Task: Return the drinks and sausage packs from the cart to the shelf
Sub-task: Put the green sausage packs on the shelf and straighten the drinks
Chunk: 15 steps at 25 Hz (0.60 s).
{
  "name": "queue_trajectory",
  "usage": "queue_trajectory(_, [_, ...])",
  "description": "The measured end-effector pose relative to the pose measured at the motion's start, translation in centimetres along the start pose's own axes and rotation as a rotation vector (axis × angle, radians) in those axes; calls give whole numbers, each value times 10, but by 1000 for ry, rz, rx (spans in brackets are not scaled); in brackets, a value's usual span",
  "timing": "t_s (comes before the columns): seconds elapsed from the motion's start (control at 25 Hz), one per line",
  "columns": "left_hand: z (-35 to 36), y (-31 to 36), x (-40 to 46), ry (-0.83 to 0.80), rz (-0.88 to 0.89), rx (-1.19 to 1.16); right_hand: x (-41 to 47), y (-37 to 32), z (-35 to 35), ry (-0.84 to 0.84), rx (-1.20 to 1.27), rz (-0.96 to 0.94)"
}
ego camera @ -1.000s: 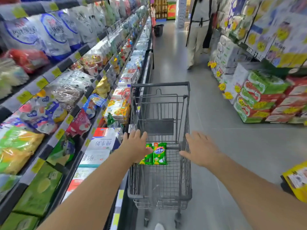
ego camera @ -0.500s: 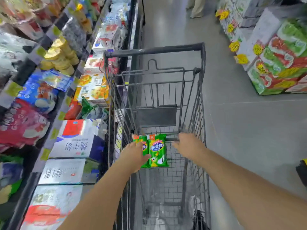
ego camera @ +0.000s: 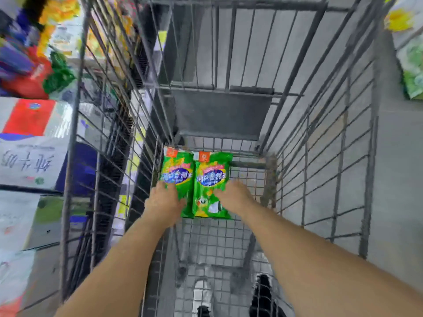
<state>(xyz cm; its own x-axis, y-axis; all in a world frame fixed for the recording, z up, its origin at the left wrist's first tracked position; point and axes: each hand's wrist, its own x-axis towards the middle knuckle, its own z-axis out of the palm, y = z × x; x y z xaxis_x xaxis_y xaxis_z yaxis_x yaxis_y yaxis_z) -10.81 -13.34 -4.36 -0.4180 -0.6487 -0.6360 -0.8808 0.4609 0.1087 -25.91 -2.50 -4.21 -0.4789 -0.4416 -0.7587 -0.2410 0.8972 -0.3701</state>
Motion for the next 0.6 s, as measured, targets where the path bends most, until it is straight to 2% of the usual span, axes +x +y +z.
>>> queue_trajectory(0.12, [14,5,17,4,-46,10,24,1,22,-16,15,9])
queue_trajectory(0.16, [16,9,20,-6,-110,-37,28,0,27,-15,65,34])
queue_trajectory(0.24, [18,16,23,-26,-224,-154,33,1,34,-9,294,118])
queue_trajectory(0.32, [21,20,23,-23,-252,-227,37,-1,35,-26,566,253])
queue_trajectory(0.4, [21,23,22,17,-253,-283,42,0,34,-40,686,336])
queue_trajectory(0.52, [24,26,22,64,-330,-392,48,4,31,-13,667,336])
queue_trajectory(0.6, [24,26,28,79,-449,-639,51,12,25,42,613,329])
